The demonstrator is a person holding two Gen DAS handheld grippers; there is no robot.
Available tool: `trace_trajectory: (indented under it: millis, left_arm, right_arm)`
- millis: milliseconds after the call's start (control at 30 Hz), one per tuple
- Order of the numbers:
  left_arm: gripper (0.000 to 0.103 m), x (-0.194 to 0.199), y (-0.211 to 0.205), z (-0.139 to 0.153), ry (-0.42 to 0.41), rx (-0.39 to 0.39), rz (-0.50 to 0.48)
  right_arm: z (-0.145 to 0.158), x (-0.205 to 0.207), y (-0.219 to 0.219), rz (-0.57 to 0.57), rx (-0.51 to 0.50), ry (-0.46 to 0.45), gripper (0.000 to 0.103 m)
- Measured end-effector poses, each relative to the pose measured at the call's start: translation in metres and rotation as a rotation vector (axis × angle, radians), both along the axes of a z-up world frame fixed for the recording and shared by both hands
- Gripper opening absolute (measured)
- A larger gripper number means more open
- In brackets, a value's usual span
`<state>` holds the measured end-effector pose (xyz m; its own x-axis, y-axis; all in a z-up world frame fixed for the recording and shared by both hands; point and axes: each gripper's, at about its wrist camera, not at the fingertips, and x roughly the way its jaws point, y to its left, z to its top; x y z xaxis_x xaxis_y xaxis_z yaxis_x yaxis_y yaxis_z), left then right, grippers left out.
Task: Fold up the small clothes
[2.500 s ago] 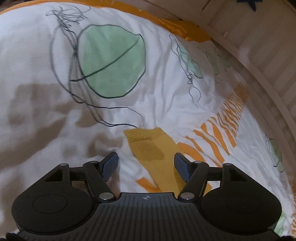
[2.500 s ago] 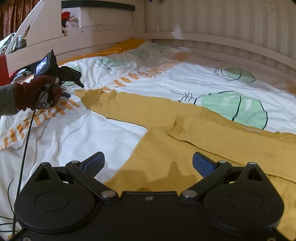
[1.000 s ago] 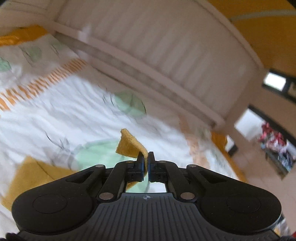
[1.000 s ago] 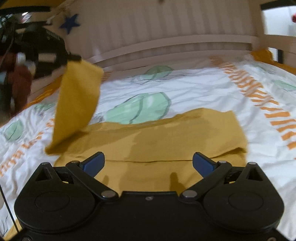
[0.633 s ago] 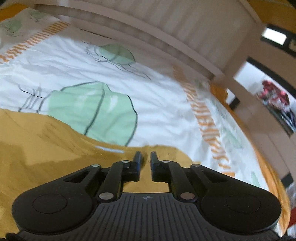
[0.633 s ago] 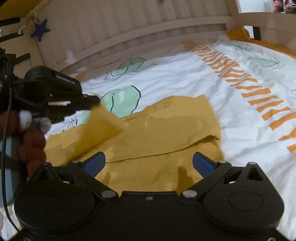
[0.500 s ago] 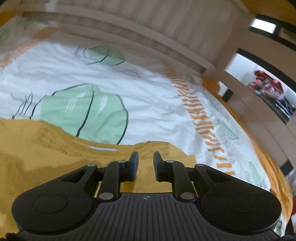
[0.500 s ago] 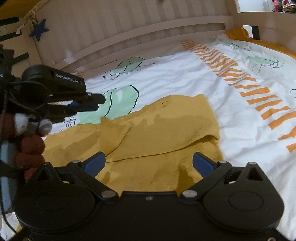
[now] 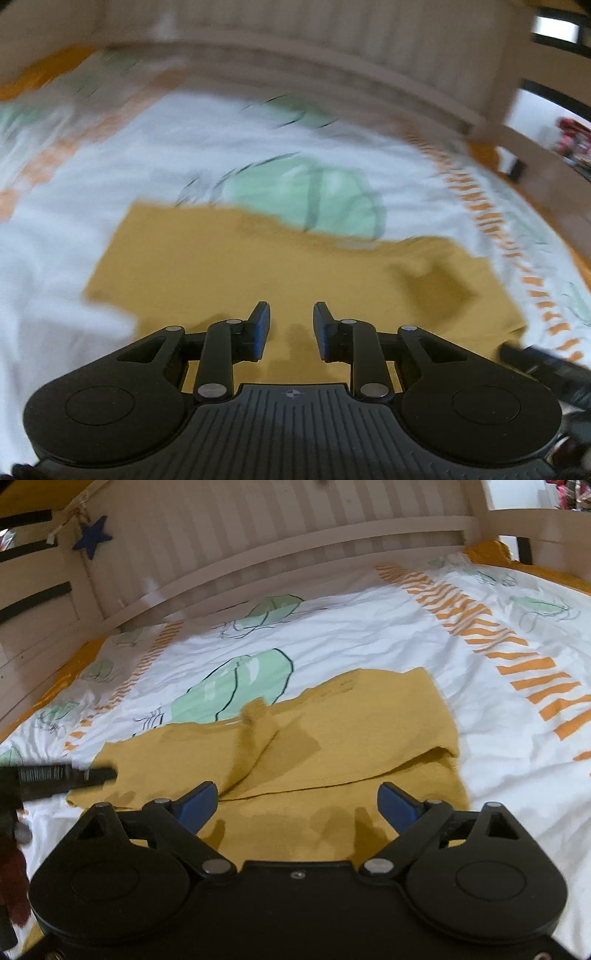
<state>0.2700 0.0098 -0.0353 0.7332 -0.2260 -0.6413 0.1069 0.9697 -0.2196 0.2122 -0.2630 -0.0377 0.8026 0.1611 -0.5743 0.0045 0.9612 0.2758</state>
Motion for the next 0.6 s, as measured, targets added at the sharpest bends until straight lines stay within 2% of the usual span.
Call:
trace_trajectory:
  millis: [167, 267, 433, 600]
  left_arm:
    - [0.025, -0.008, 0.039, -0.034, 0.085, -0.028, 0.096]
    - [0.025, -0.012, 0.048, -0.037, 0.06, -0.059, 0.082]
    - [0.026, -0.019, 0.043, -0.044, 0.015, -0.001, 0.042]
    - [0.026, -0.024, 0.045, -0.052, -0.021, -0.021, 0.046]
  right_arm:
    - [0.0, 0.002, 0.012, 0.042, -0.031, -0.012, 0.092]
    - [0.001, 0.006, 0.017, 0.065, -0.044, -0.016, 0.089]
    - [0.003, 0.019, 0.022, 0.078, -0.042, -0.002, 0.079]
    - [-0.001, 0.043, 0.022, 0.095, -0.061, 0.025, 0.069]
